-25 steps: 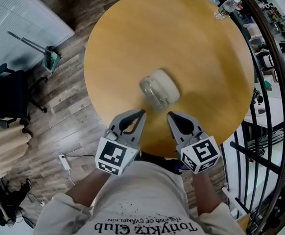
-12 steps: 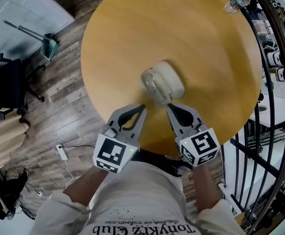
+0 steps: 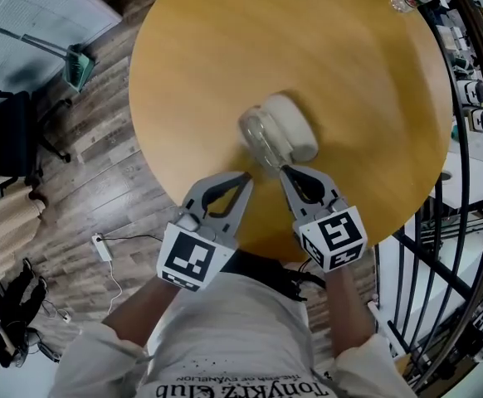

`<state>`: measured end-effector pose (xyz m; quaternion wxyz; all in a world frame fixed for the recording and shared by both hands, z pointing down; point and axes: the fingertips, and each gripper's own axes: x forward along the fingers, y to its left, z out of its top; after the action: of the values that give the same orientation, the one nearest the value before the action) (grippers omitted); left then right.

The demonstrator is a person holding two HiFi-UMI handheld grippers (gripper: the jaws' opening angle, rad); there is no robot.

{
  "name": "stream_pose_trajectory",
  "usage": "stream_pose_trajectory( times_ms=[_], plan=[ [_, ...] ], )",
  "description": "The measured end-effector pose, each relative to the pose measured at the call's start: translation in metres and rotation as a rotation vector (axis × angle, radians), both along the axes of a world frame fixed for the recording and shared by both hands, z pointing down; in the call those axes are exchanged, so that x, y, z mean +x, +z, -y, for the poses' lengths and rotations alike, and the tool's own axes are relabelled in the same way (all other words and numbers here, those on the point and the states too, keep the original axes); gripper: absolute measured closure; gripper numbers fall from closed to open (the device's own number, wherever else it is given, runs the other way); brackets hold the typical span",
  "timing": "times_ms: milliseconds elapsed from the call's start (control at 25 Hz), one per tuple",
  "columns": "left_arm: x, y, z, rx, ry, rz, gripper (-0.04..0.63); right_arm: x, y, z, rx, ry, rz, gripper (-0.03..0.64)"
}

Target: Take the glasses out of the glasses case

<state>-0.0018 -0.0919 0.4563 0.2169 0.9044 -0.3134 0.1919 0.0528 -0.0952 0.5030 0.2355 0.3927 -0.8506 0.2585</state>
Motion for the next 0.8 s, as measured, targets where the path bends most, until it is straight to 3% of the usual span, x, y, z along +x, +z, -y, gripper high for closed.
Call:
stream_pose_trajectory(
  times_ms=[680,800],
  plan=[
    [-0.008,0.029,-0.004,-0.067,-0.019,0.003,0.569,0.0,0.048,0.01,-0.063,-0.062,-0.056,0.589],
    [-0.009,0.031,-0.003,-0.072,-0.024,0.003,0.569,-0.002,0.053,0.011,-0.08,-0.079,-0.059,0.561]
  ],
)
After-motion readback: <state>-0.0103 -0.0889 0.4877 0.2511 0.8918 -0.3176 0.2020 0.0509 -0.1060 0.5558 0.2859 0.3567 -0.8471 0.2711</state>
